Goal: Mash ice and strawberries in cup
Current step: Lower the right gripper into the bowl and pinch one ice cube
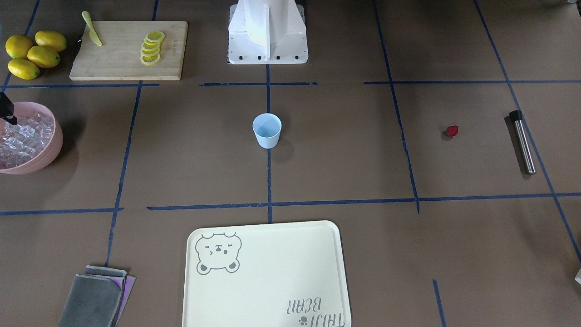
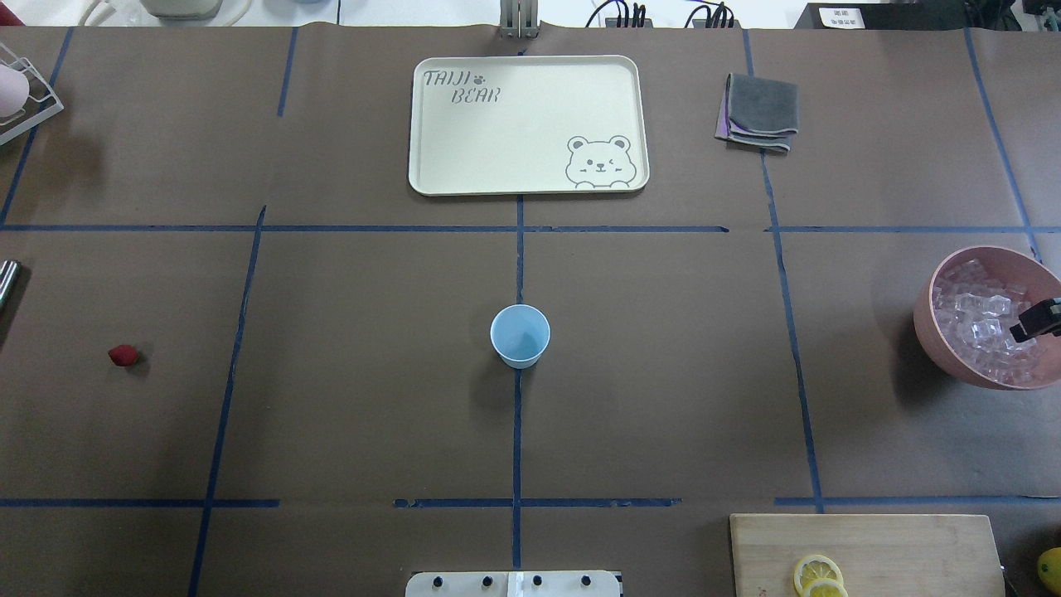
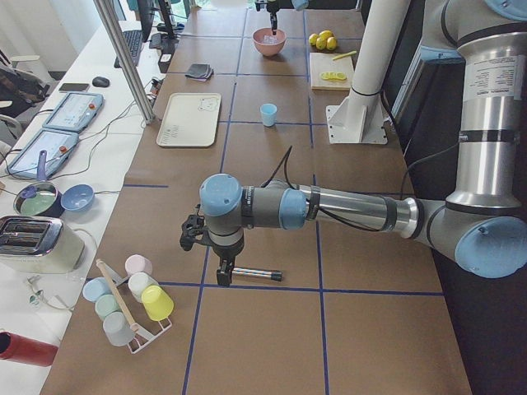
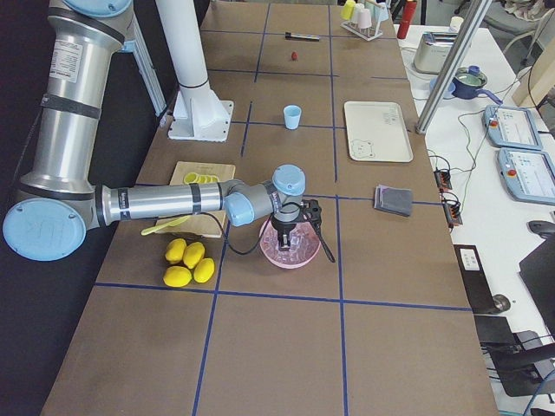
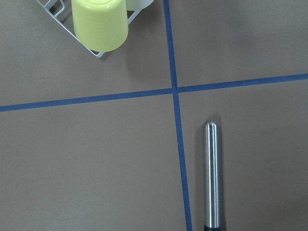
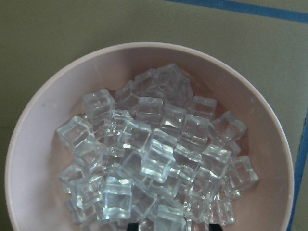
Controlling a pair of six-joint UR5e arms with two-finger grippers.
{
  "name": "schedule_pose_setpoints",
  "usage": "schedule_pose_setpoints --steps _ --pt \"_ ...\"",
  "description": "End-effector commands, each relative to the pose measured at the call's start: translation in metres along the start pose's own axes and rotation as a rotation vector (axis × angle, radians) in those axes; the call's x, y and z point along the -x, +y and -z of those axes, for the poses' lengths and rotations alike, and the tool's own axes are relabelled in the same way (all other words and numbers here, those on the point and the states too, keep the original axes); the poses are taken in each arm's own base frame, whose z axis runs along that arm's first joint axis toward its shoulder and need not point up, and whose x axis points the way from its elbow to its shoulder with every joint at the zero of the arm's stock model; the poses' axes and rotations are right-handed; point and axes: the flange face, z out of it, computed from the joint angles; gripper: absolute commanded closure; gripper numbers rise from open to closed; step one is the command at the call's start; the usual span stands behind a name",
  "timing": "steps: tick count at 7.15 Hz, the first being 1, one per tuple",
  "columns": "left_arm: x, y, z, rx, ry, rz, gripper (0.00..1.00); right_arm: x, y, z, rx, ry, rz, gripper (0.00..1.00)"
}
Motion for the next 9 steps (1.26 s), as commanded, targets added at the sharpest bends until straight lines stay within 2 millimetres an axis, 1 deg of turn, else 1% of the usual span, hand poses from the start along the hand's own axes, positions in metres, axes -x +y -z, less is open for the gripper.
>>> schedule_pose_setpoints --steps 1,4,6,9 --pt "0.0 0.0 0.0 0.0 0.0 0.0 0.0 0.005 0.0 -0.005 0.011 0.002 0.013 0.42" --pt "-0.002 0.0 0.003 -0.005 -0.001 -0.003 0.0 0.0 0.002 -0.01 0.02 0.004 0.007 0.42" --pt "-0.003 -0.001 0.004 -0.006 -0.001 -0.004 0.0 -0.005 0.002 -0.02 0.038 0.01 0.002 0.43" --pt "-0.004 -0.001 0.004 -0.007 -0.001 -0.006 0.0 -0.004 0.002 -0.021 0.041 0.009 0.002 0.44"
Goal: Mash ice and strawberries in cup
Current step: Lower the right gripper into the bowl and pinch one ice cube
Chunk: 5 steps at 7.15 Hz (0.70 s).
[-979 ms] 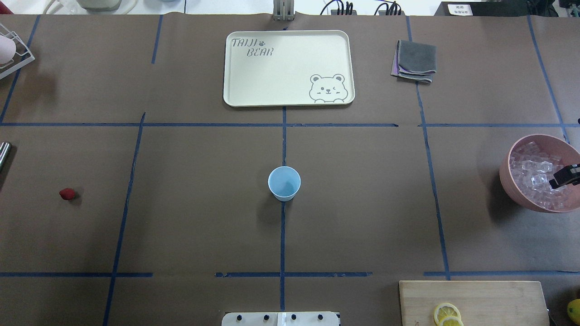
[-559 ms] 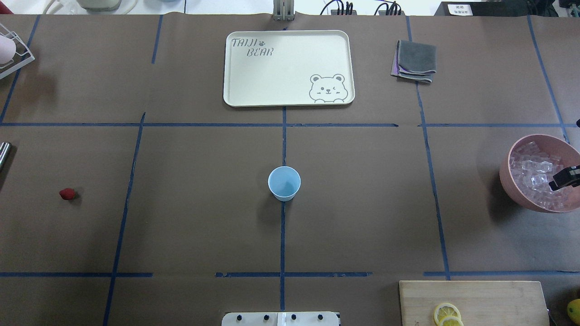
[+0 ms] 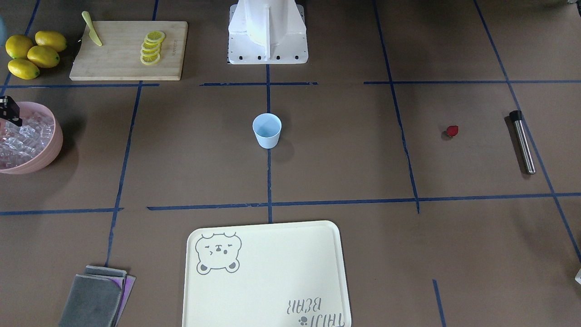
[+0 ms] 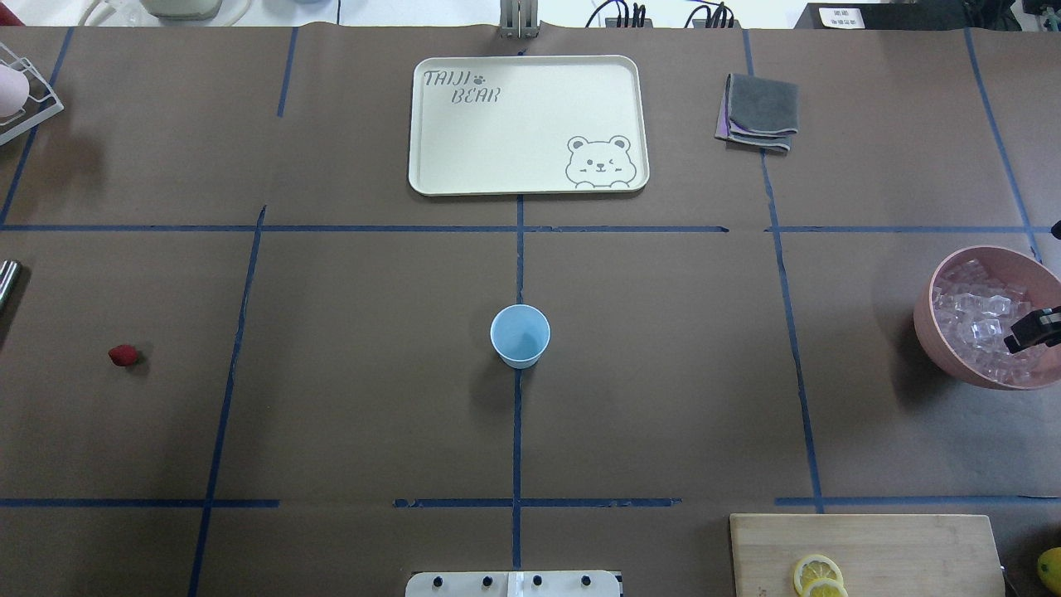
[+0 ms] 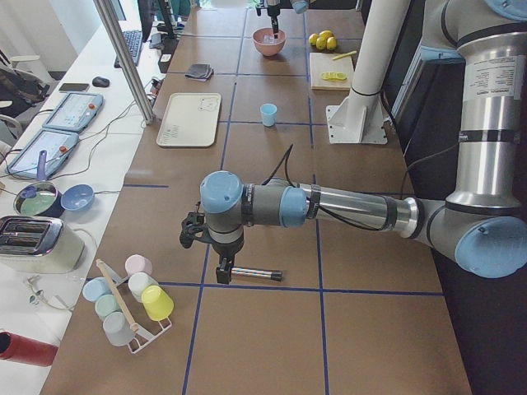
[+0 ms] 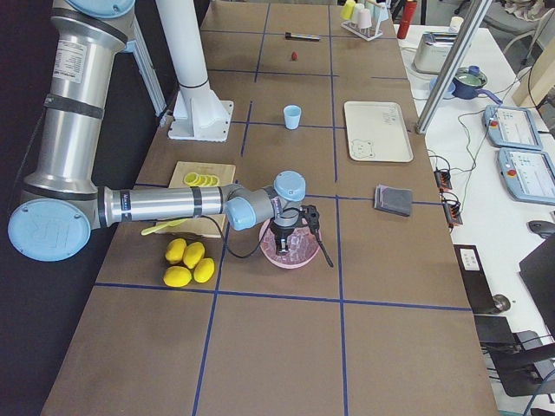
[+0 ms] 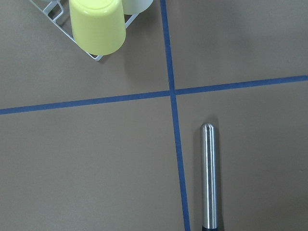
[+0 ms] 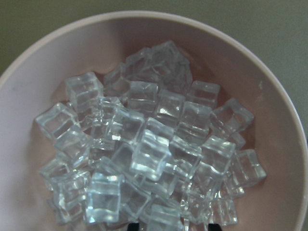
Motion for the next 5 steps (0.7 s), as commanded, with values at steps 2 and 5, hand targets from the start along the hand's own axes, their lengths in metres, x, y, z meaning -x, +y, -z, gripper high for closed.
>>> schedule_pose_setpoints --steps 2,5 --pt "-0.0001 0.0 0.0001 0.0 0.0 0.0 0.0 0.0012 0.0001 -0.0014 0.004 -0.001 0.001 0.44" --pt "0.0003 0.0007 -0.0004 0.001 0.0 0.001 0.0 0.0019 0.0001 -0.0009 0.003 -0.003 0.001 0.99"
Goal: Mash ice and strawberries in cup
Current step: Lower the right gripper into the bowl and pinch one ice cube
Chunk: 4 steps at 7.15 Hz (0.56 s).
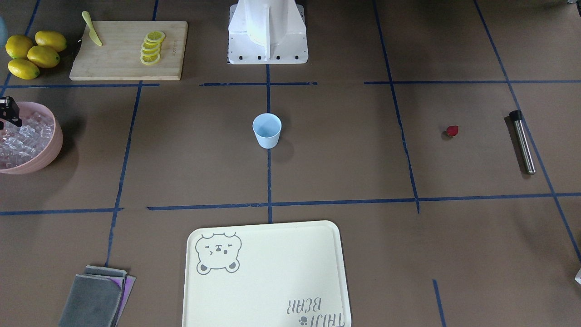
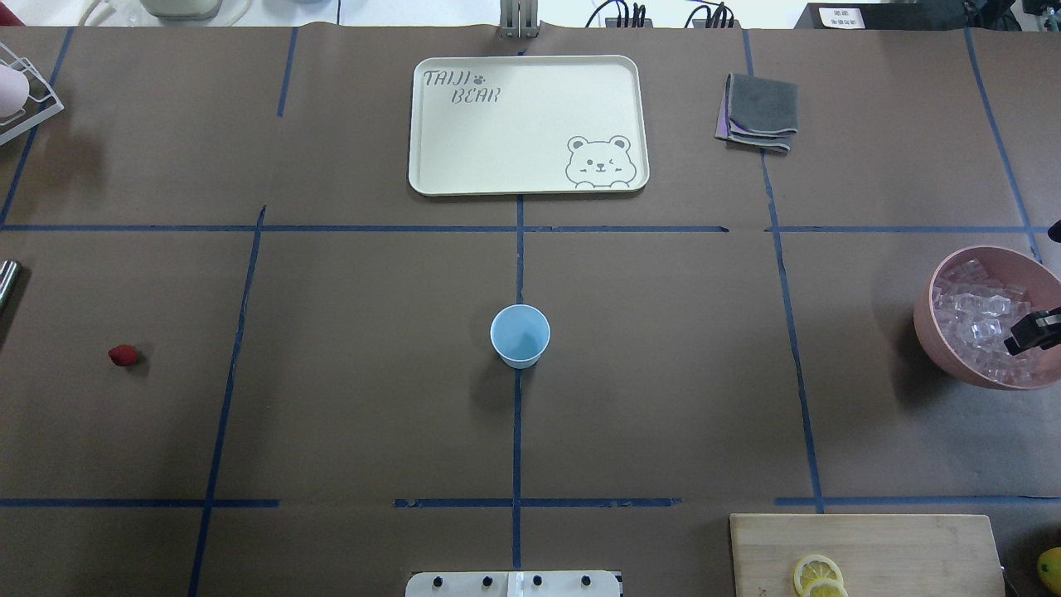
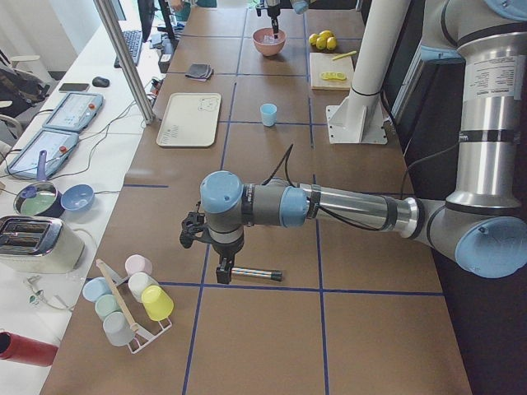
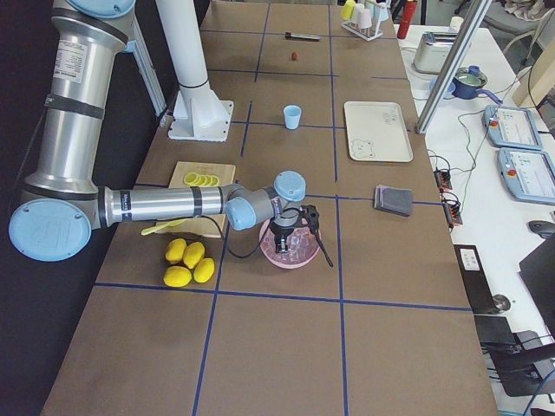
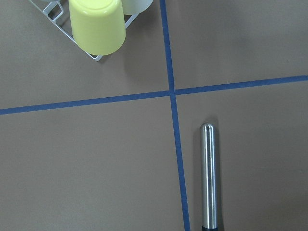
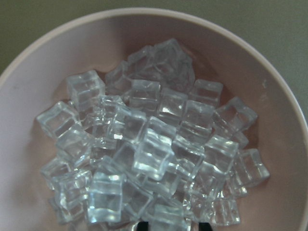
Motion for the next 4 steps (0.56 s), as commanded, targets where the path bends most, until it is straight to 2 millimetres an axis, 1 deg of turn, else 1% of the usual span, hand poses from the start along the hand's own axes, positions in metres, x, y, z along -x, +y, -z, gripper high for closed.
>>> schedule_pose_setpoints --steps 1,2,3,4 --pt "0.0 0.0 0.0 -0.001 0.001 -0.002 0.0 0.003 0.0 0.004 -0.006 -0.005 0.002 1.0" --pt "-0.002 0.0 0.001 -0.003 0.001 -0.004 0.0 0.006 -0.001 0.009 -0.017 -0.011 0.007 1.0" --pt "-0.002 0.0 0.002 -0.004 0.001 -0.005 0.0 0.007 0.003 0.03 -0.051 -0.016 0.004 1.0" --pt "-0.005 0.0 0.004 -0.008 0.007 -0.007 0.0 0.0 0.013 0.061 -0.105 -0.018 -0.023 1.0"
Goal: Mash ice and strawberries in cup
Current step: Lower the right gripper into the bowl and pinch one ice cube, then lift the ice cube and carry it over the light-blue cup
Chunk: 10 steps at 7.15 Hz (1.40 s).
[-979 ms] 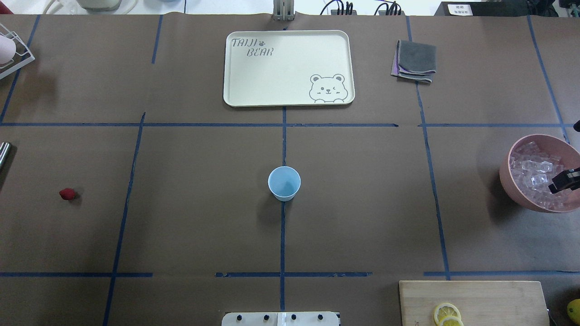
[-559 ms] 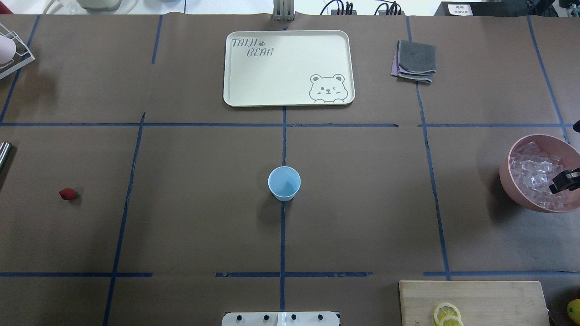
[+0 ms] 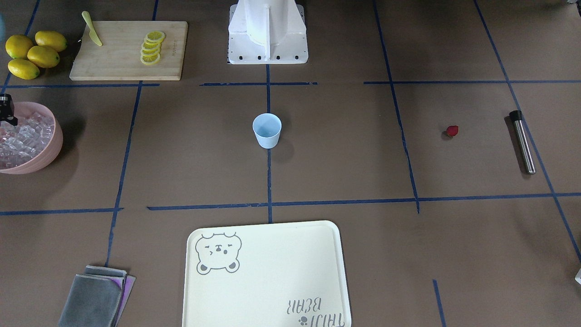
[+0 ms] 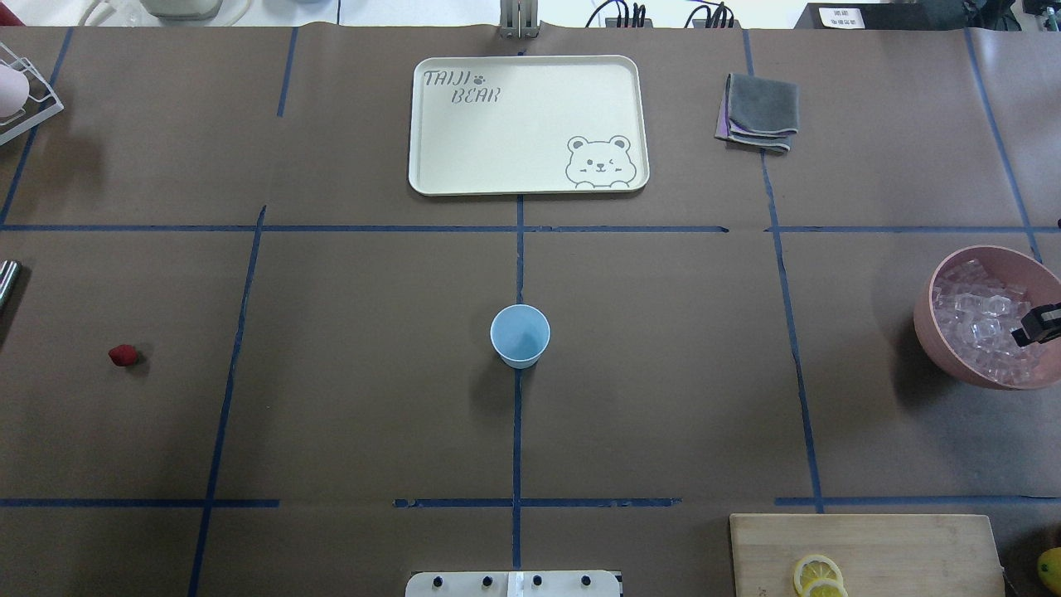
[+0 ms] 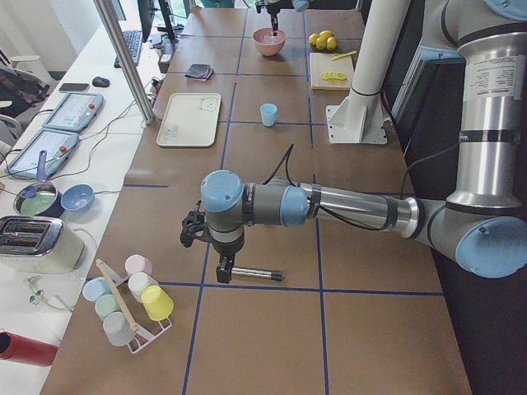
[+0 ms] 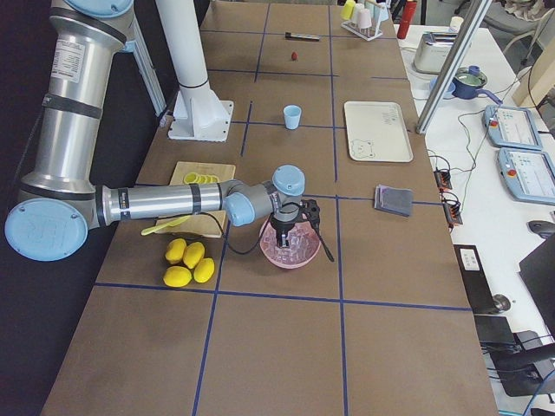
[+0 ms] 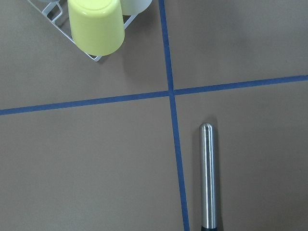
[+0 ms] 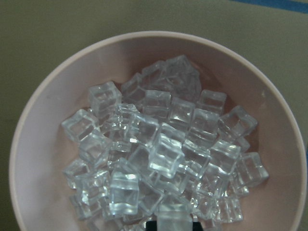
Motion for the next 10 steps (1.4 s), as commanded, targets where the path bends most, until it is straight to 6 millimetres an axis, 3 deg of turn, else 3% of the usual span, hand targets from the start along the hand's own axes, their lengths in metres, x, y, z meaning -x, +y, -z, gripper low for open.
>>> schedule_pose_setpoints --steps 1,2,3,5,6,7,9,10 --pt "-0.002 0.0 0.002 -0.003 0.004 -0.002 0.0 -0.007 0.013 0.055 -0.098 -0.004 -0.035 1.0" --pt "-0.002 0.0 0.002 -0.003 0.004 -0.002 0.0 -0.001 0.012 0.079 -0.133 -0.011 -0.047 1.0" --pt "-0.003 -0.001 0.002 -0.005 0.006 -0.003 0.0 0.024 -0.005 0.107 -0.147 -0.014 -0.05 1.0" --pt "-0.004 -0.002 0.003 -0.007 0.005 -0.005 0.0 0.091 -0.076 0.154 -0.144 -0.022 -0.039 1.0" --pt "-0.004 -0.002 0.003 -0.007 0.005 -0.005 0.0 0.143 -0.107 0.161 -0.115 -0.03 -0.022 1.0" --pt "-0.004 -0.002 0.003 -0.007 0.005 -0.003 0.0 0.21 -0.13 0.163 -0.101 -0.065 -0.078 1.0" --pt "-0.003 -0.002 0.003 -0.006 0.005 -0.002 0.0 0.348 -0.144 0.138 -0.055 -0.119 -0.146 1.0" --pt "-0.004 -0.002 0.003 -0.007 0.005 -0.003 0.0 0.41 -0.132 0.11 -0.041 -0.102 -0.162 1.0"
